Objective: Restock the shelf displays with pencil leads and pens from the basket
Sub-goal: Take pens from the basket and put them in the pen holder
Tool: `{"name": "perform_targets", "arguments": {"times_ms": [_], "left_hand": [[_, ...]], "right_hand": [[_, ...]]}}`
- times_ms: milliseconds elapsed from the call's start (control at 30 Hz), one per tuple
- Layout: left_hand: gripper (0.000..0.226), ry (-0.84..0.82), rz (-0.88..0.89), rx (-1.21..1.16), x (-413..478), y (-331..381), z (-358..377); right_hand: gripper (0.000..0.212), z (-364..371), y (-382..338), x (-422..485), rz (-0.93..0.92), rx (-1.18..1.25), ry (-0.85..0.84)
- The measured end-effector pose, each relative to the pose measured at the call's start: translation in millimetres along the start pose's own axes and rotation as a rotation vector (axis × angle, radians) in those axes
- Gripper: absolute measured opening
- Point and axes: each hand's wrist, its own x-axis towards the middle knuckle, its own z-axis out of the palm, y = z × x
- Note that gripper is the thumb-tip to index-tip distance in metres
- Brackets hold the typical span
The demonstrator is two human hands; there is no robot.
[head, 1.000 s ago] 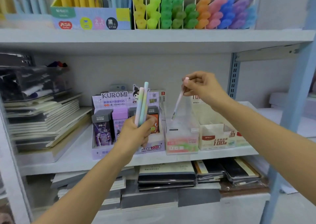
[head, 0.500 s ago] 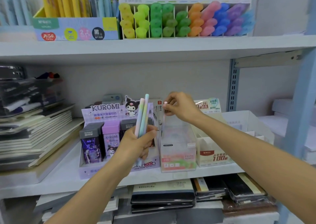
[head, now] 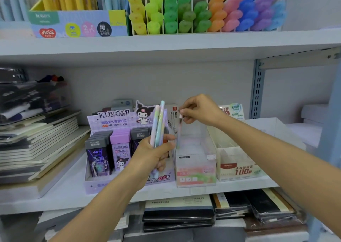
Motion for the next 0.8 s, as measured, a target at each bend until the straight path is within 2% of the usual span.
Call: {"name": "perform_targets", "arguments": {"times_ms": [167, 367, 467, 533, 600, 667, 733, 800], "left_hand": [[0.016, -0.013, -0.009, -0.003, -1.4, 2.1, -2.1], [0.025, -0.010, -0.039, -0.010, -7.7, 8.3, -9.3], [0.030, -0.034, -0.059, -0.021, -10.7, 11.7, -10.7], [0.027, -0.059, -0.063, -0.055, -11.9, 12.9, -10.8], [0.023, -0.090, -0.058, -0.091, -13.0, 14.0, -9.7], [0.024, -0.132, -0.051, -0.116, -15.0, 14.8, -6.5], [0.029, -0.175, -0.047, -0.151, -18.5, 15.3, -3.3], [0.031, -0.202, -0.031, -0.180, -22.2, 15.6, -2.2]], "right_hand": [[0.022, 6.9, -2.4, 5.4, -0.003, -0.053, 0.105], [0.025, 21.1, -1.1, 4.2, 0.044, -0.233, 0.038], [0.022, 15.5, -11.8, 0.1, 0.000, -0.195, 0.095], [0.023, 9.9, -22.1, -6.2, -0.071, -0.077, 0.138], [0.025, 7.7, -31.5, -17.0, -0.081, 0.161, 0.062], [0.024, 11.2, -38.3, -29.6, -0.050, 0.367, -0.154], [0.025, 18.4, -40.8, -39.6, -0.051, 0.456, -0.342], [0.025, 22.0, -41.3, -43.7, -0.044, 0.536, -0.361]]}}
